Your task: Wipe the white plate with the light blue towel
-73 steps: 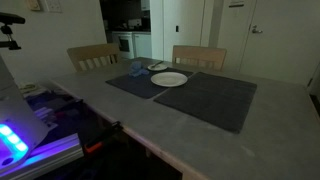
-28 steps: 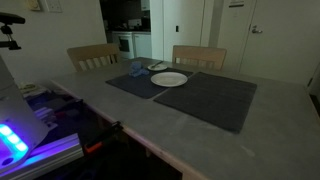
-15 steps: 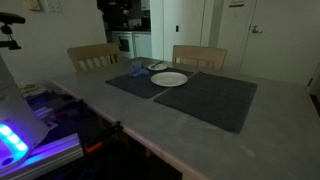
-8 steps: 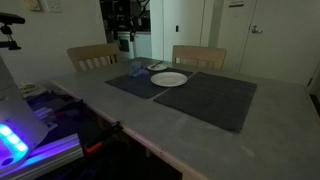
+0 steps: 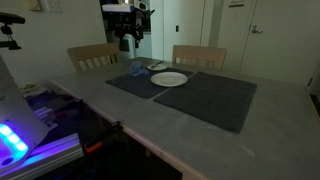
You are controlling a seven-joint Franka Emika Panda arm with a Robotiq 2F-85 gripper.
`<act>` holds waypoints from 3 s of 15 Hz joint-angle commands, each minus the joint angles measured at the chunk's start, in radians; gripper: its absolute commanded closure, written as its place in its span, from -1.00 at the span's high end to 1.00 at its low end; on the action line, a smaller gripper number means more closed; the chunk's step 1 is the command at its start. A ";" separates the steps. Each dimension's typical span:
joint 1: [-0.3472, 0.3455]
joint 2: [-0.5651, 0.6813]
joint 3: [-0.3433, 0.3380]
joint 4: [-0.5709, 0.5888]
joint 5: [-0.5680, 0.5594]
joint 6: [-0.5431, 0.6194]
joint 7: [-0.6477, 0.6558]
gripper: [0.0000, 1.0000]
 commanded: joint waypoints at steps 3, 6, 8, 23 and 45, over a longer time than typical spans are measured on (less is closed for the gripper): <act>-0.008 0.004 0.006 -0.018 -0.030 0.020 0.023 1.00; -0.007 0.027 0.007 0.000 -0.034 0.032 0.047 1.00; -0.005 0.046 0.009 0.019 -0.026 0.049 0.063 1.00; 0.033 0.350 0.016 0.233 -0.040 0.145 0.171 1.00; 0.067 0.457 0.006 0.232 -0.018 0.296 0.290 -0.25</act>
